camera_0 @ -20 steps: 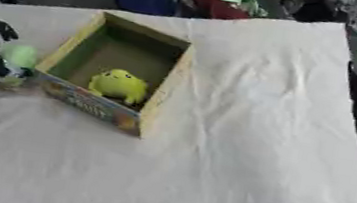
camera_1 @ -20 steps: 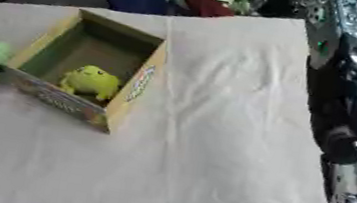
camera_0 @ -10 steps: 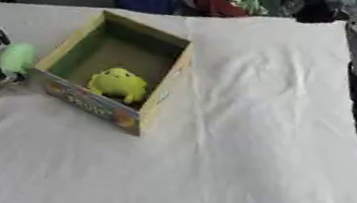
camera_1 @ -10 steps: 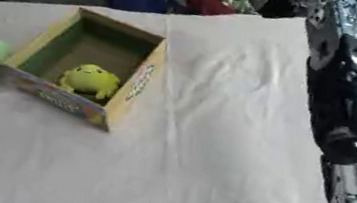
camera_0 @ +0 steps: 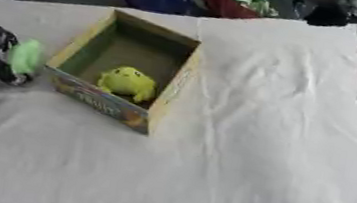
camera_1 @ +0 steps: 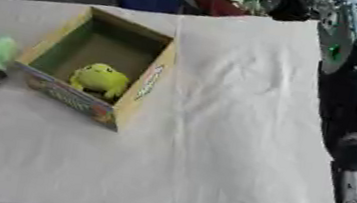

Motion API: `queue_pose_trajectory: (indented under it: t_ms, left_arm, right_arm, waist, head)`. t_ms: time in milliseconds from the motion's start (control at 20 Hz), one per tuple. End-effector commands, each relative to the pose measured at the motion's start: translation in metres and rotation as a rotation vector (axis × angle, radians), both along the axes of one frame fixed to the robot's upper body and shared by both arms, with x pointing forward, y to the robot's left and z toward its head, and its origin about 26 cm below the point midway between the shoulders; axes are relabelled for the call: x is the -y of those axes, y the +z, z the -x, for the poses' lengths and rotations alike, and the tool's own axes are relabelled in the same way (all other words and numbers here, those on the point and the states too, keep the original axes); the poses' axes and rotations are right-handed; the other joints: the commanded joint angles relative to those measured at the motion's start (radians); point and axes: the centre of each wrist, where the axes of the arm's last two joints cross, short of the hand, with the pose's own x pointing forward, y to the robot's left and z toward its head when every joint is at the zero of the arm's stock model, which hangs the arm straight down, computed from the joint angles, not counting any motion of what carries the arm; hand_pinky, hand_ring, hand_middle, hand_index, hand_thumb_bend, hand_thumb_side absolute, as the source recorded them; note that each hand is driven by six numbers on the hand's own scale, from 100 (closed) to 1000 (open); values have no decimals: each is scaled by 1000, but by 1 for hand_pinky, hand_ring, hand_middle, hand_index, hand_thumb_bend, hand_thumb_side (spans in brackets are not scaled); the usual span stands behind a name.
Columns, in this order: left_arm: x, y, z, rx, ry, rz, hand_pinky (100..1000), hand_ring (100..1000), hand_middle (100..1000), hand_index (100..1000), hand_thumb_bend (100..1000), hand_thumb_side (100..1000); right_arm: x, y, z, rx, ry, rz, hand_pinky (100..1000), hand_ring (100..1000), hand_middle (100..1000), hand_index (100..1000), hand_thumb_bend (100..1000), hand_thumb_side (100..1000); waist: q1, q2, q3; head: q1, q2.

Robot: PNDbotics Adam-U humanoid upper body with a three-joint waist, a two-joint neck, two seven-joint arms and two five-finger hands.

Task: Pick up objects on the table and place them in the box.

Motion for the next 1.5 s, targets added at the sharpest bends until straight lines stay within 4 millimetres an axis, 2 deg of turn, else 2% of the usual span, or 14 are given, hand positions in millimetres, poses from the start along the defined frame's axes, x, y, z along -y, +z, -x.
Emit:
queue_pose_trajectory:
  t_ms: [50, 100, 300, 550, 750, 900, 1100, 1300, 1500]
  left_arm:
    - [-7, 10, 0, 48, 12, -16, 590, 408, 407, 528, 475, 327]
    - [-7, 10, 0, 69, 13, -19, 569, 361, 343, 470, 427, 325]
    - [-6, 15, 0, 191, 23, -28, 533, 256, 212, 347, 406, 330]
    - [-4, 35, 1, 314, -6, -17, 535, 235, 185, 327, 416, 343]
    - [8, 69, 1, 464, -53, 29, 549, 229, 174, 312, 417, 353]
    - [28, 94, 2, 567, -132, 92, 554, 232, 175, 312, 414, 352]
    - [61, 114, 4, 615, -277, 178, 563, 240, 183, 319, 420, 372]
    - [97, 118, 5, 560, -434, 212, 570, 253, 197, 337, 439, 397]
    - [121, 107, 4, 462, -539, 212, 576, 265, 210, 350, 440, 401]
  right_arm:
    - [1, 14, 0, 33, -2, -10, 701, 805, 795, 873, 172, 403]
    - [1, 14, 0, 33, -3, -11, 701, 805, 795, 874, 165, 407]
    - [1, 13, 0, 32, -4, -14, 700, 805, 795, 873, 158, 410]
    - [2, 13, 0, 31, -8, -14, 700, 805, 796, 874, 154, 412]
    - [2, 13, 0, 32, -10, -14, 700, 805, 796, 874, 151, 413]
    - [1, 12, 0, 30, -10, -14, 700, 805, 796, 873, 147, 415]
    - [-1, 10, 0, 24, -2, -13, 700, 805, 795, 873, 140, 421]
    - [-3, 9, 0, 20, 7, -13, 700, 805, 795, 873, 135, 423]
    - [-4, 9, 0, 19, 11, -14, 700, 805, 794, 873, 129, 426]
  waist:
    - [-3, -16, 3]
    - [-3, -16, 3]
    - [-5, -16, 3]
    - [-5, -18, 7]
    - [-7, -19, 8]
    - [-7, -21, 8]
    - [-5, -22, 6]
    - [-4, -23, 2]
    - [-4, -22, -4]
  head:
    - [5, 6]
    - [5, 6]
    - [4, 6]
    - [4, 6]
    - [2, 6]
    - [4, 6]
    - [8, 6]
    - [10, 6]
    - [12, 6]
